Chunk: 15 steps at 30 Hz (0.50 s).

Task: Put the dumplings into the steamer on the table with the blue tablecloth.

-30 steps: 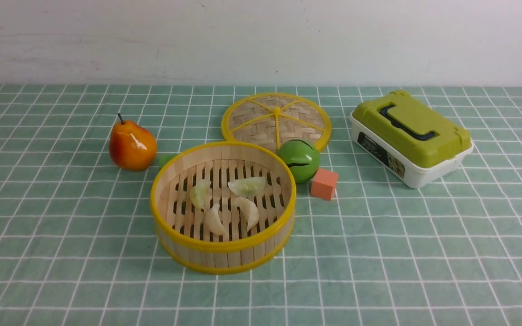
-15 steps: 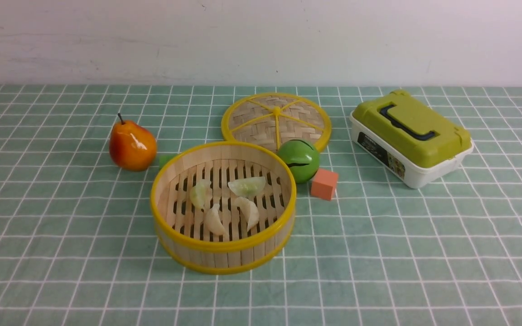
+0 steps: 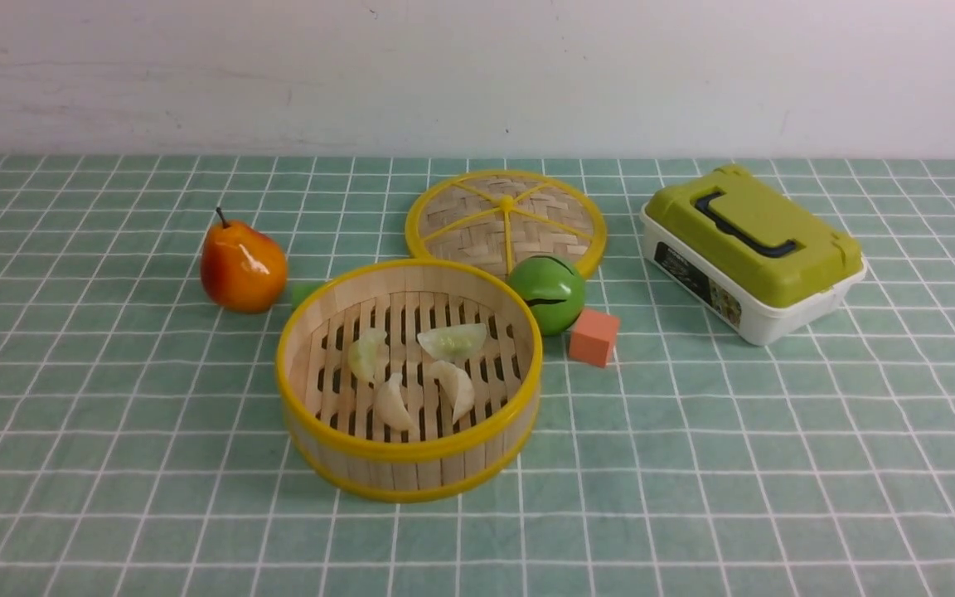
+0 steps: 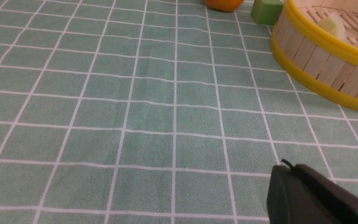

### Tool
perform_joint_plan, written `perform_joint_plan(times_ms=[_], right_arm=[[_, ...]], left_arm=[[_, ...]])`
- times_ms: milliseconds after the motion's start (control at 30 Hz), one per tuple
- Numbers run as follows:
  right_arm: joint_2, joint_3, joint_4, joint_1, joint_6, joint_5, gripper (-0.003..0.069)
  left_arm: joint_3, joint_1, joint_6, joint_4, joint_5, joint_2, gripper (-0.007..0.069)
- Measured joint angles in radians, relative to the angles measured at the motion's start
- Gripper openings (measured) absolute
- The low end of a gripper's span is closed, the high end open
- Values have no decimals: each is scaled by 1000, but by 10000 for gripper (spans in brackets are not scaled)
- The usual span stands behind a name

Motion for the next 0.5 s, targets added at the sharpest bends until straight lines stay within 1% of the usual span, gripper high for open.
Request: perform_joint_plan(times_ms=[500], right_arm=[[0,0,0,0,0,1,146]], left_arm=[[0,0,0,0,0,0,-12]])
